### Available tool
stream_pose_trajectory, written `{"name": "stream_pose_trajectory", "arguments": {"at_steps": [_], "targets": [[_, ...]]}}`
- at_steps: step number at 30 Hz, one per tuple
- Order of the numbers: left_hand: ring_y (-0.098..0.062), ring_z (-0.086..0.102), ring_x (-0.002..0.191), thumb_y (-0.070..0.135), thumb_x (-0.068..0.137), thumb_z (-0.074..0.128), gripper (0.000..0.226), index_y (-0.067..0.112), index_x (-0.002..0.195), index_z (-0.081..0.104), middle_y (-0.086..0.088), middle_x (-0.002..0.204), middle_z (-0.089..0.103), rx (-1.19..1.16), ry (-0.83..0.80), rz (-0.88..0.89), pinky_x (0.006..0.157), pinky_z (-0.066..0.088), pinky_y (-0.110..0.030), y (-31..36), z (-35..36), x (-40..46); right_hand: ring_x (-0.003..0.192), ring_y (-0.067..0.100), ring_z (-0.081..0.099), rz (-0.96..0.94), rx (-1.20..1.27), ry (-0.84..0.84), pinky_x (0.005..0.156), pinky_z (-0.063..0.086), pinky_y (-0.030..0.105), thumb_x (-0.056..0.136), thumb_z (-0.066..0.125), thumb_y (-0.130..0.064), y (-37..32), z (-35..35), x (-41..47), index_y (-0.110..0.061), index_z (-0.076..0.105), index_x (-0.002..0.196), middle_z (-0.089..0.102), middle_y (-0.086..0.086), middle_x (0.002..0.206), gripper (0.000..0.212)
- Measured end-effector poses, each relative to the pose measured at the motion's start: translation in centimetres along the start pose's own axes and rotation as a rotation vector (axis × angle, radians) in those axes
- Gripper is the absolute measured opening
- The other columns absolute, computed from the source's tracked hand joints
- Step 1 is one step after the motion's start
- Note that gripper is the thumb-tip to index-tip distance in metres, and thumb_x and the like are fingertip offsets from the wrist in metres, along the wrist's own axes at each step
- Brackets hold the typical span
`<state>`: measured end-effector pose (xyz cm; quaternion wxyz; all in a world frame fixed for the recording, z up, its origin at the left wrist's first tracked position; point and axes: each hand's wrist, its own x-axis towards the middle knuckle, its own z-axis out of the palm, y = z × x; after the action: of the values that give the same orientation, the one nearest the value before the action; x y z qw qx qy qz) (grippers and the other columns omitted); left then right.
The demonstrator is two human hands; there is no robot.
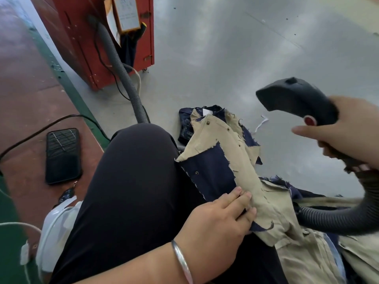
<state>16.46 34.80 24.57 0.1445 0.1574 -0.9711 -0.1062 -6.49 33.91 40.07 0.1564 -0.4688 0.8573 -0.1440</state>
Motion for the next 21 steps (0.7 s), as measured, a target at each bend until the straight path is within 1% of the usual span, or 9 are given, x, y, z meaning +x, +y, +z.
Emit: {"name": "stream_pose_trajectory", "arguments": {"at_steps": [2, 4, 6, 8, 9, 11, 14, 18, 21], "targets": [[-0.012, 0.053, 0.123, 0.040, 0.079, 0.068, 0.038, 0.029, 0.116, 0.068, 0.004, 0.129, 0.060, -0.013, -0.005, -0.006, 0.097, 0.046, -0.021, 0.1, -0.1, 0.1, 0.039, 0.018, 0.065, 0.022, 0.008, -0.013, 0.038, 0.053, 0.032, 0.058, 0.078, -0.070, 1.5, -0.8, -1.1, -0.048, 0.056, 0.091, 0.069, -0.004, 0.056, 0.046], [-0.012, 0.055, 0.122, 0.038, 0.078, 0.069, 0.038, 0.029, 0.115, 0.068, 0.004, 0.129, 0.060, -0.031, 0.002, -0.018, 0.095, 0.047, -0.020, 0.1, 0.0, 0.1, 0.036, 0.012, 0.062, -0.013, -0.063, -0.070, 0.036, 0.052, 0.031, 0.054, 0.071, -0.082, 2.0, -0.5, -2.6, -0.049, 0.056, 0.092, 0.068, -0.010, 0.056, 0.053], [-0.013, 0.055, 0.122, 0.036, 0.078, 0.069, 0.038, 0.027, 0.115, 0.069, 0.003, 0.129, 0.060, -0.045, 0.019, -0.023, 0.095, 0.048, -0.021, 0.1, 0.2, 0.1, 0.035, 0.003, 0.056, -0.090, -0.206, -0.113, 0.035, 0.049, 0.032, 0.052, 0.063, -0.082, 1.5, 0.5, -4.2, -0.050, 0.054, 0.088, 0.064, -0.023, 0.059, 0.049], [-0.013, 0.053, 0.123, 0.035, 0.079, 0.067, 0.038, 0.027, 0.116, 0.068, 0.002, 0.131, 0.059, -0.030, 0.025, -0.019, 0.097, 0.046, -0.022, 0.1, 0.4, 0.0, 0.040, 0.002, 0.052, -0.189, -0.346, -0.137, 0.037, 0.043, 0.032, 0.053, 0.058, -0.080, 0.2, 1.7, -5.5, -0.052, 0.049, 0.084, 0.060, -0.034, 0.068, 0.042], [-0.013, 0.053, 0.124, 0.035, 0.080, 0.067, 0.038, 0.026, 0.117, 0.067, 0.002, 0.132, 0.058, -0.023, 0.026, -0.015, 0.099, 0.045, -0.022, 0.1, 0.6, 0.0, 0.040, 0.001, 0.048, -0.207, -0.392, -0.168, 0.039, 0.040, 0.031, 0.054, 0.058, -0.079, -0.7, 2.4, -5.8, -0.053, 0.045, 0.083, 0.060, -0.032, 0.070, 0.041], [-0.012, 0.053, 0.123, 0.035, 0.079, 0.069, 0.037, 0.026, 0.115, 0.068, 0.002, 0.131, 0.059, -0.042, 0.035, -0.014, 0.099, 0.044, -0.022, 0.1, 0.7, 0.0, 0.050, -0.003, 0.045, -0.195, -0.486, -0.228, 0.046, 0.034, 0.026, 0.063, 0.061, -0.075, -2.5, 3.5, -5.8, -0.051, 0.039, 0.084, 0.056, -0.014, 0.060, 0.038], [-0.012, 0.055, 0.121, 0.036, 0.077, 0.072, 0.037, 0.027, 0.113, 0.070, 0.001, 0.129, 0.060, -0.063, 0.046, -0.015, 0.097, 0.047, -0.024, -0.1, 0.8, 0.1, 0.058, -0.003, 0.039, -0.178, -0.565, -0.241, 0.048, 0.026, 0.023, 0.078, 0.065, -0.064, -4.4, 5.0, -4.1, -0.037, 0.035, 0.079, 0.046, -0.015, 0.067, 0.040], [-0.011, 0.054, 0.122, 0.038, 0.079, 0.070, 0.035, 0.028, 0.113, 0.069, 0.002, 0.129, 0.060, -0.051, 0.045, -0.017, 0.094, 0.048, -0.024, -0.1, 0.8, 0.0, 0.066, 0.019, 0.048, -0.196, -0.453, -0.160, 0.049, 0.026, 0.028, 0.082, 0.071, -0.054, -5.9, 6.7, -0.9, -0.028, 0.042, 0.087, 0.045, -0.012, 0.070, 0.040], [-0.011, 0.054, 0.122, 0.040, 0.081, 0.068, 0.034, 0.029, 0.114, 0.069, 0.003, 0.129, 0.060, -0.053, 0.050, -0.026, 0.094, 0.049, -0.024, 0.1, 0.7, -0.1, 0.067, 0.022, 0.051, -0.153, -0.356, -0.086, 0.052, 0.029, 0.029, 0.082, 0.074, -0.048, -5.7, 6.9, 1.6, -0.027, 0.043, 0.084, 0.050, -0.007, 0.072, 0.037]]}}
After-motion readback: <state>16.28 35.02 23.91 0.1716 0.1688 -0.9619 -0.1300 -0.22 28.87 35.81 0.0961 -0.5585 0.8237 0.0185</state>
